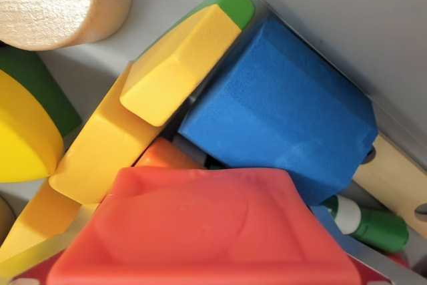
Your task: Pick an object from the bin
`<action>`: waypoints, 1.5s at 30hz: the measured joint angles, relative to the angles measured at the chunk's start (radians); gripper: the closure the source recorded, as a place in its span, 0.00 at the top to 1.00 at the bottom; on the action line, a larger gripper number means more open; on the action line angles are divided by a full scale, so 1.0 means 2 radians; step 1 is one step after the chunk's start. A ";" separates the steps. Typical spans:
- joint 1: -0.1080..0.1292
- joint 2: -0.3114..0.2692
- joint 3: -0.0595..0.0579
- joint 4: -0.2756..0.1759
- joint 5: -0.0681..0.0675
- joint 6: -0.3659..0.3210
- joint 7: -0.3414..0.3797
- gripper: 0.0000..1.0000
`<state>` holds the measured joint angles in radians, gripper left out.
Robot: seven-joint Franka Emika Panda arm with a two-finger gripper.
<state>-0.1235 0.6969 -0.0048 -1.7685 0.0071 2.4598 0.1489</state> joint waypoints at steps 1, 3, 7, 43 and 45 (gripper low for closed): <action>0.000 -0.001 0.000 0.000 0.000 0.000 0.000 0.00; 0.000 -0.002 0.000 0.000 0.000 -0.002 0.000 0.00; 0.000 -0.009 0.000 -0.001 0.000 -0.007 0.000 0.00; 0.000 -0.112 0.000 0.003 0.000 -0.113 0.000 0.00; 0.000 -0.118 0.000 0.006 0.000 -0.122 0.000 0.00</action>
<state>-0.1235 0.4611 -0.0051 -1.7555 0.0071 2.2155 0.1489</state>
